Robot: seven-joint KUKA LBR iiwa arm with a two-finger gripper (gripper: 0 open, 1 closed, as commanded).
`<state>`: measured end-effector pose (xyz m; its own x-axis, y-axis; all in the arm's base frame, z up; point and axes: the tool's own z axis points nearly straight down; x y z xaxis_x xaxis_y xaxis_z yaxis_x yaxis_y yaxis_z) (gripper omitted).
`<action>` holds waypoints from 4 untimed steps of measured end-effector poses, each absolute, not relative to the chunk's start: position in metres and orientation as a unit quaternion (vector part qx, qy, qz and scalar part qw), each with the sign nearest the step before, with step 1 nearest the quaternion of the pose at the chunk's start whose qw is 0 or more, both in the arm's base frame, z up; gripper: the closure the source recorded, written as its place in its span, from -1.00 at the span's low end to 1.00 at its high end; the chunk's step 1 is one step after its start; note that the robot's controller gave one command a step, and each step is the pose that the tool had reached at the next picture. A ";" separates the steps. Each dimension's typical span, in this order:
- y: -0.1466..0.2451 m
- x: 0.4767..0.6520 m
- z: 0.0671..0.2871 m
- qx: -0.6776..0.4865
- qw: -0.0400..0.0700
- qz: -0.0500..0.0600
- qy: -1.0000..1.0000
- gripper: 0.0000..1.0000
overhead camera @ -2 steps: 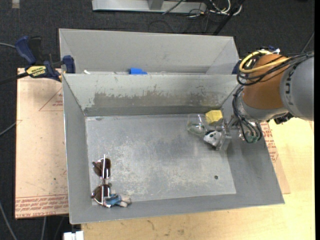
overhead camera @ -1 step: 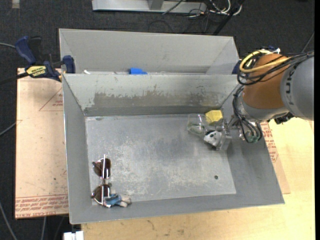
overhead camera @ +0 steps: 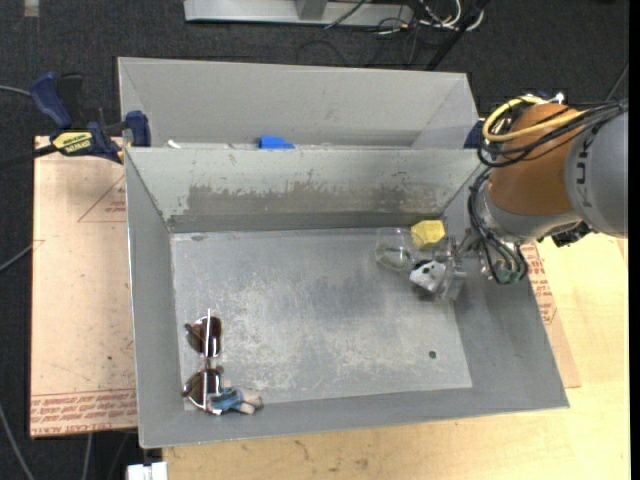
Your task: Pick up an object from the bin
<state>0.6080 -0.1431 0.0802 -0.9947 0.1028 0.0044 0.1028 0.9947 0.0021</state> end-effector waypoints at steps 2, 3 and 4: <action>-0.143 0.610 0.119 -0.051 -0.001 -0.001 -0.999 1.00; -0.144 0.611 0.129 -0.051 -0.003 0.000 -0.999 1.00; -0.143 0.610 0.136 -0.051 -0.002 0.000 -0.999 1.00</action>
Offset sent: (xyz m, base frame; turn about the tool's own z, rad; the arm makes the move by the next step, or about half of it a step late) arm 0.0002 0.0001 0.0320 0.0000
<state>0.6100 -0.1434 0.1359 -0.9948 0.1021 -0.0039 0.1021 0.9948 0.0010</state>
